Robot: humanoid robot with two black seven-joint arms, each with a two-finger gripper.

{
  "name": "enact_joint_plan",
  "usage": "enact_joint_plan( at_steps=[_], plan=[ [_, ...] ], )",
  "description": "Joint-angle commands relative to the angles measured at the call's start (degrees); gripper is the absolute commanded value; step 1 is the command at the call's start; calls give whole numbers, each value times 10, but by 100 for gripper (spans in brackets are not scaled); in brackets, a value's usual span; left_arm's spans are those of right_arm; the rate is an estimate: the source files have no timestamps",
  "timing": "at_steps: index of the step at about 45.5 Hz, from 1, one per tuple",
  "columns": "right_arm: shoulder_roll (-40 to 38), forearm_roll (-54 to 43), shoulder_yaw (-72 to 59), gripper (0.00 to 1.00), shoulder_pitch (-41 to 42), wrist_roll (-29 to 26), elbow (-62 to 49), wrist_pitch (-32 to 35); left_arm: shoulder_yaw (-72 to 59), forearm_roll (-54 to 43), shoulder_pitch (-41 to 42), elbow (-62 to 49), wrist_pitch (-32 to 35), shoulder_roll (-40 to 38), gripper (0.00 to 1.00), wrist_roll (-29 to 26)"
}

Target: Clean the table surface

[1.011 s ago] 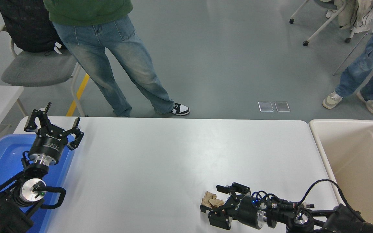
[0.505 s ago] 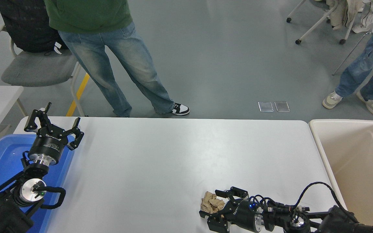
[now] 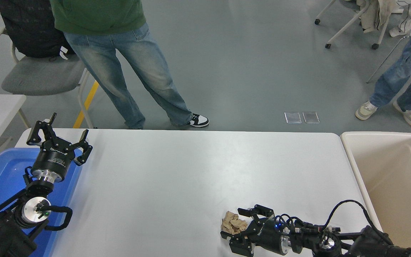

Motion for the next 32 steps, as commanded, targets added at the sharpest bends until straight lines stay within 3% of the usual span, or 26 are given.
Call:
enact_joint_plan(
  at_steps=[1, 18, 32],
  plan=[
    [-2, 4, -10, 99, -2, 21, -4, -1, 0, 0, 0, 0, 0, 0, 99, 0],
    [-2, 6, -12, 96, -3, 22, -27, -2, 0, 0, 0, 0, 0, 0, 99, 0],
    [-3, 6, -13, 35, -2, 39, -29, 0, 0, 0, 0, 0, 0, 0, 99, 0]
  ],
)
